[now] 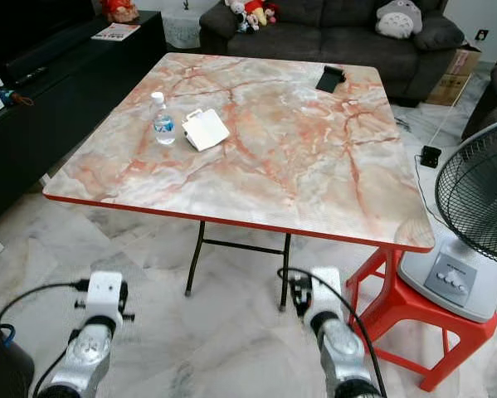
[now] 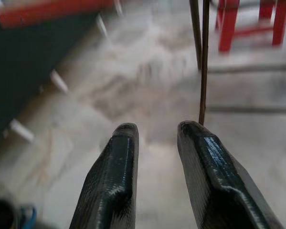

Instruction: Picking trash to rubbish bin

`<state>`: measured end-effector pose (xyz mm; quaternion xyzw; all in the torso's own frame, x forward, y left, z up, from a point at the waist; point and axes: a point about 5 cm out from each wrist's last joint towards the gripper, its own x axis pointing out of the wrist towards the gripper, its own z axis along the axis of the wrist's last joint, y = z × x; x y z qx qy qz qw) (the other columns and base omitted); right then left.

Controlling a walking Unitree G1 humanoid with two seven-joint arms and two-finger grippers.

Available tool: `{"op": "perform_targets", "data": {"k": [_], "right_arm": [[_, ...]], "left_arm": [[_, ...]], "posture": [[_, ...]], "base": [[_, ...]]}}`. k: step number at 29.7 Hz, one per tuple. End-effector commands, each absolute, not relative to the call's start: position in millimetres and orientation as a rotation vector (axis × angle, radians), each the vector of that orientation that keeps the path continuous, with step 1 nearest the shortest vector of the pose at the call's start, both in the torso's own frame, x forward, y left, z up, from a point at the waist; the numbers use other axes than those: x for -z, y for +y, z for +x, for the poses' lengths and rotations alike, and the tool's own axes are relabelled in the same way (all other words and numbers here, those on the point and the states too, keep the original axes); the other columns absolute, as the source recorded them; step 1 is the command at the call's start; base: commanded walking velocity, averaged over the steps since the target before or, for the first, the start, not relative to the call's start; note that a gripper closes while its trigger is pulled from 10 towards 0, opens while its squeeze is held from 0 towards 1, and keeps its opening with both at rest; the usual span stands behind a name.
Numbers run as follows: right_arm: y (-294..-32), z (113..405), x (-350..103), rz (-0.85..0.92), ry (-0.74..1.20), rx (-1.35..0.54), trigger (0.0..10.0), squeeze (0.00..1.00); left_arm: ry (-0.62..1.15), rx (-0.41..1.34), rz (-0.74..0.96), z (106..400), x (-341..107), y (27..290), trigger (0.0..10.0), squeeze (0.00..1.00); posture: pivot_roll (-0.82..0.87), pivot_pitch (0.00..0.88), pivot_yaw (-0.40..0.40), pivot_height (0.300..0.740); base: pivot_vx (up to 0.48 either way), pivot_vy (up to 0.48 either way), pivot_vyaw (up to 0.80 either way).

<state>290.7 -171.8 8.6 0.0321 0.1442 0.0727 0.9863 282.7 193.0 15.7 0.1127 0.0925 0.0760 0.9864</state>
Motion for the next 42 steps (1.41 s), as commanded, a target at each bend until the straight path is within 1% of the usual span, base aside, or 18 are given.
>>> {"op": "perform_targets", "data": {"k": [1,2,5,7,10,17,18,22,24,28,31,42], "right_arm": [[-163.5,301.8,-24.6,0.083,0.194,-0.175,10.0,0.00],[-163.5,301.8,-24.6,0.083,0.194,-0.175,10.0,0.00],[-155.8,313.2,-43.9,0.092,0.090,-0.201,10.0,0.00],[-154.9,314.5,-46.4,0.094,0.078,-0.204,10.0,0.00],[-144.3,329.2,-73.4,0.113,-0.042,-0.225,10.0,0.00],[-129.6,343.2,-95.8,0.137,-0.108,-0.252,10.0,0.00],[-121.8,348.7,-106.4,0.153,-0.139,-0.263,10.0,0.00],[-109.7,355.3,-119.6,0.172,-0.171,-0.274,10.0,0.00],[-108.5,355.8,-120.7,0.164,-0.174,-0.277,10.0,0.00],[-107.5,355.5,-120.8,0.141,-0.176,-0.291,10.0,0.00],[-110.9,355.0,-117.2,0.186,-0.159,-0.269,10.0,0.00],[-107.8,355.3,-116.4,0.171,-0.144,-0.278,10.0,0.00]], "left_arm": [[0.089,-0.150,0.239,292.3,-32.5,189.2,10.0,0.00],[0.089,-0.150,0.239,292.3,-32.5,189.2,10.0,0.00],[-0.009,-0.139,0.240,300.1,-50.8,183.3,10.0,0.00],[-0.017,-0.140,0.235,300.8,-52.5,182.8,10.0,0.00],[-0.114,-0.150,0.214,308.3,-73.5,177.8,10.0,0.00],[-0.209,-0.151,0.196,323.8,-102.0,173.0,10.0,0.00],[-0.238,-0.147,0.209,330.8,-113.9,172.2,10.0,0.00],[-0.241,-0.172,0.206,339.5,-124.2,176.7,10.0,0.00],[-0.234,-0.185,0.198,340.3,-124.5,178.9,10.0,0.00],[-0.226,-0.196,0.190,340.4,-124.9,181.6,10.0,0.00],[-0.221,-0.195,0.189,339.7,-123.9,181.4,10.0,0.00],[-0.206,-0.176,0.181,340.5,-123.0,175.5,10.0,0.00]], "posture": [[0.03,0.034,0.004,0.740],[0.03,0.034,0.004,0.740],[0.03,0.034,0.004,0.740],[0.03,0.034,0.004,0.740],[0.02,0.015,0.011,0.740],[0.02,0.000,0.014,0.740],[0.02,0.000,0.019,0.740],[0.03,0.000,0.024,0.740],[0.03,0.000,0.022,0.740],[0.03,0.000,0.020,0.740],[0.03,0.000,0.021,0.740],[0.03,0.000,0.014,0.740]], "base": [[0.000,0.000,0.00],[0.000,0.000,0.00],[0.000,0.000,0.00],[0.000,0.000,0.00],[0.000,0.000,0.00],[0.000,0.000,0.00],[0.000,0.000,0.00],[0.000,0.000,0.00],[0.122,0.000,0.00],[0.270,0.000,0.74],[0.281,0.000,0.00],[0.323,0.000,0.00]]}}
